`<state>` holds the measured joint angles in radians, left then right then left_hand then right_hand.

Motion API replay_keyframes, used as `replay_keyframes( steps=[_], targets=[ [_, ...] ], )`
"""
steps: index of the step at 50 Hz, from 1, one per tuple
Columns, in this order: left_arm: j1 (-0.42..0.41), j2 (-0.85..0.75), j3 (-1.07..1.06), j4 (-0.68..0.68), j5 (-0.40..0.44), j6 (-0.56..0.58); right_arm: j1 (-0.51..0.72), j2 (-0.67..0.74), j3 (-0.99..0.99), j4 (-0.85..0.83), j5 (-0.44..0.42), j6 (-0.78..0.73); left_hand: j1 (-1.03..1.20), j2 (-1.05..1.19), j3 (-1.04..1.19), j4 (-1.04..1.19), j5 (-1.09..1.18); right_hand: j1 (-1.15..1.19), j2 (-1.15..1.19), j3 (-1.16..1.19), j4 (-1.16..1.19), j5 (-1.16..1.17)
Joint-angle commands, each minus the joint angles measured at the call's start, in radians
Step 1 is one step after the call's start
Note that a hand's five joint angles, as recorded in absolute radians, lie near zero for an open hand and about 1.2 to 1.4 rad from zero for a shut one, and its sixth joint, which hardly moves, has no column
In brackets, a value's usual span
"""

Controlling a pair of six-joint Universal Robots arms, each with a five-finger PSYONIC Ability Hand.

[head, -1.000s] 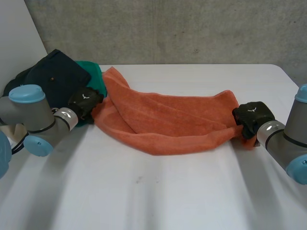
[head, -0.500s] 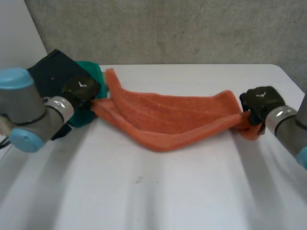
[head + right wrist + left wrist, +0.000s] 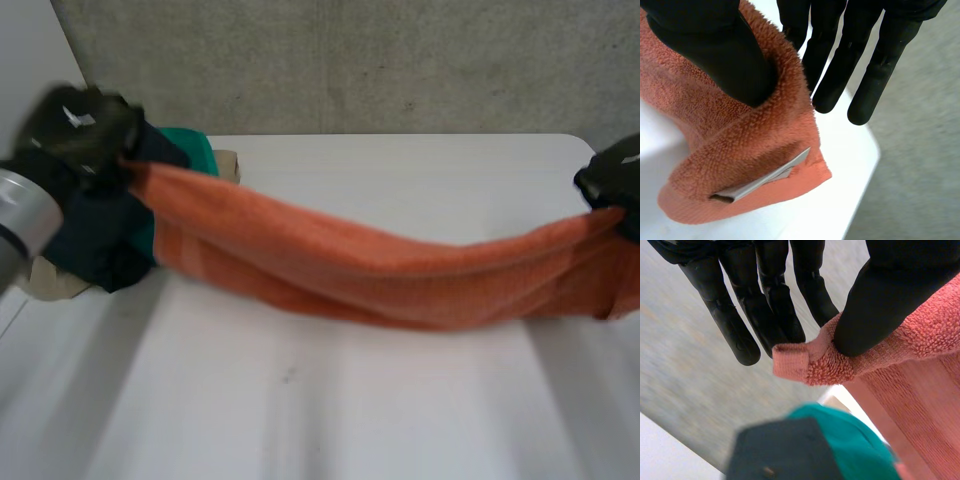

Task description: Fold the laundry.

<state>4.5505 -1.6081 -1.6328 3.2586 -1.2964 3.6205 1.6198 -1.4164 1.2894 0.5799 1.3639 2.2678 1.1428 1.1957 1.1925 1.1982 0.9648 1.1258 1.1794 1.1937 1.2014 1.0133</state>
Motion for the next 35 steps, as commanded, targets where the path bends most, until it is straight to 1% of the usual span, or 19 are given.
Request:
replay_keyframes(
  steps=[1, 2, 5, 6, 7, 9, 10, 11, 13, 14, 15, 16, 20, 23, 26, 27, 32, 33, 35],
  targets=[
    [-0.079, -0.334, 0.192, 0.082, -0.044, 0.076, 0.006, 0.195, -0.044, -0.159, 0.020, 0.107, 0.253, 0.201, 0.204, 0.198, 0.257, 0.271, 0.217, 0.203, 0.195, 0.208],
    [-0.118, -0.396, 0.290, 0.120, -0.076, 0.079, 0.006, 0.211, -0.061, -0.198, 0.027, 0.131, 0.253, 0.201, 0.204, 0.198, 0.257, 0.271, 0.217, 0.203, 0.195, 0.208],
    [-0.151, -0.482, 0.465, 0.191, -0.141, 0.073, 0.006, 0.251, -0.136, -0.380, 0.076, 0.229, 0.253, 0.201, 0.204, 0.198, 0.257, 0.271, 0.217, 0.203, 0.195, 0.208],
    [-0.156, -0.527, 0.582, 0.249, -0.179, 0.064, 0.008, 0.254, -0.157, -0.444, 0.095, 0.255, 0.253, 0.201, 0.204, 0.198, 0.257, 0.271, 0.217, 0.203, 0.195, 0.208],
    [-0.156, -0.545, 0.641, 0.280, -0.198, 0.057, 0.012, 0.252, -0.176, -0.557, 0.122, 0.298, 0.253, 0.201, 0.204, 0.198, 0.257, 0.271, 0.217, 0.203, 0.195, 0.208],
    [-0.153, -0.567, 0.741, 0.357, -0.231, 0.030, 0.029, 0.244, -0.185, -0.697, 0.148, 0.344, 0.253, 0.201, 0.204, 0.198, 0.257, 0.271, 0.217, 0.203, 0.195, 0.208],
    [-0.153, -0.578, 0.816, 0.444, -0.265, -0.011, 0.037, 0.238, -0.185, -0.771, 0.159, 0.369, 0.253, 0.201, 0.204, 0.198, 0.257, 0.271, 0.217, 0.203, 0.195, 0.208],
    [-0.153, -0.579, 0.846, 0.487, -0.282, -0.037, 0.052, 0.228, -0.176, -0.914, 0.179, 0.406, 0.253, 0.201, 0.204, 0.198, 0.257, 0.271, 0.217, 0.203, 0.195, 0.208],
    [-0.148, -0.578, 0.883, 0.559, -0.313, -0.080, 0.066, 0.212, -0.157, -1.050, 0.199, 0.433, 0.253, 0.201, 0.204, 0.198, 0.257, 0.271, 0.217, 0.203, 0.195, 0.208],
    [-0.140, -0.576, 0.904, 0.625, -0.339, -0.112, 0.069, 0.206, -0.148, -1.104, 0.204, 0.441, 0.253, 0.201, 0.204, 0.198, 0.257, 0.271, 0.217, 0.203, 0.195, 0.208],
    [-0.137, -0.575, 0.909, 0.644, -0.346, -0.120, 0.074, 0.197, -0.131, -1.188, 0.213, 0.444, 0.253, 0.201, 0.204, 0.198, 0.257, 0.271, 0.217, 0.203, 0.195, 0.208],
    [-0.133, -0.572, 0.912, 0.656, -0.353, -0.126, 0.077, 0.195, -0.124, -1.210, 0.213, 0.444, 0.253, 0.201, 0.204, 0.198, 0.257, 0.271, 0.217, 0.203, 0.195, 0.208],
    [-0.137, -0.566, 0.889, 0.635, -0.354, -0.128, 0.087, 0.205, -0.119, -1.209, 0.207, 0.446, 0.253, 0.201, 0.204, 0.198, 0.257, 0.271, 0.217, 0.203, 0.195, 0.208],
    [-0.137, -0.555, 0.764, 0.561, -0.340, -0.131, 0.089, 0.217, -0.095, -1.183, 0.193, 0.446, 0.253, 0.201, 0.204, 0.198, 0.257, 0.271, 0.217, 0.203, 0.195, 0.208],
    [-0.140, -0.535, 0.659, 0.538, -0.319, -0.131, 0.091, 0.240, -0.059, -1.131, 0.159, 0.447, 0.253, 0.201, 0.204, 0.198, 0.257, 0.271, 0.217, 0.203, 0.195, 0.208],
    [-0.137, -0.520, 0.581, 0.533, -0.304, -0.129, 0.091, 0.247, -0.050, -1.114, 0.146, 0.447, 0.253, 0.201, 0.204, 0.198, 0.257, 0.271, 0.217, 0.203, 0.195, 0.208],
    [-0.139, -0.510, 0.346, 0.521, -0.281, -0.120, 0.088, 0.316, 0.013, -0.953, 0.067, 0.441, 0.253, 0.201, 0.204, 0.198, 0.257, 0.271, 0.217, 0.203, 0.195, 0.208],
    [-0.139, -0.510, 0.309, 0.521, -0.281, -0.117, 0.086, 0.353, 0.033, -0.896, 0.052, 0.438, 0.253, 0.201, 0.204, 0.198, 0.257, 0.271, 0.217, 0.203, 0.195, 0.208],
    [-0.139, -0.506, 0.205, 0.523, -0.279, -0.108, 0.084, 0.392, 0.051, -0.835, 0.041, 0.429, 0.253, 0.201, 0.204, 0.198, 0.257, 0.271, 0.217, 0.203, 0.195, 0.208]
  ],
)
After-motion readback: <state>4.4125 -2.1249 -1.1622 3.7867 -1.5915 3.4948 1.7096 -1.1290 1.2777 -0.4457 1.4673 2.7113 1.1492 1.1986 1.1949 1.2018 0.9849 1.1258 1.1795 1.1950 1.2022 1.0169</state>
